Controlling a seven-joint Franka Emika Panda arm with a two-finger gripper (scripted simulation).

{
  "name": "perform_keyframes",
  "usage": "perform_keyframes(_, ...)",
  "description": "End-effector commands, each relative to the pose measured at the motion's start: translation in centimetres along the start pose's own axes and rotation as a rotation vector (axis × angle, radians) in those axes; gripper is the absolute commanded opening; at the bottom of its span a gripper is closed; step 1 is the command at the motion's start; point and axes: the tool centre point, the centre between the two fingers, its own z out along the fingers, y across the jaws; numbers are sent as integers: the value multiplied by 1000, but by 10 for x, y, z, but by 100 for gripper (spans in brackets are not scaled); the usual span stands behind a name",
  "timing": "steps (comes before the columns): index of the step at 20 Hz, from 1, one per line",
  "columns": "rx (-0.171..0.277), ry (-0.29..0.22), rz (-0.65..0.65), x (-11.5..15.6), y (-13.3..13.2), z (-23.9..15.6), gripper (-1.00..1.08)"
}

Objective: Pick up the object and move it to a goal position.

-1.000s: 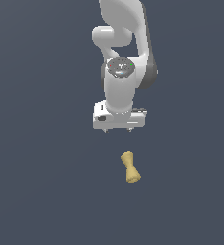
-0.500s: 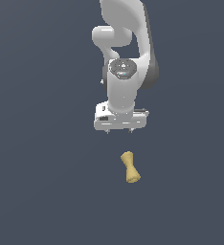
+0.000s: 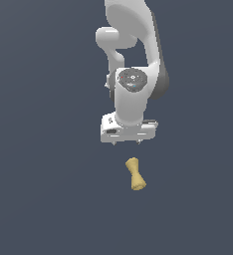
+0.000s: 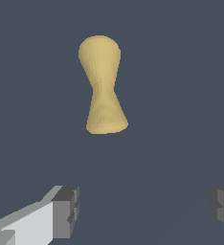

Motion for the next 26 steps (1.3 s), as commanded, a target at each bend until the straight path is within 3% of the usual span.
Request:
perform_keyframes(1, -1, 1, -11, 10, -3, 4, 100)
perform_keyframes(14, -11, 13, -80, 72, -25, 34, 100)
perform_keyframes(26, -14, 17, -103, 91, -33, 48, 100)
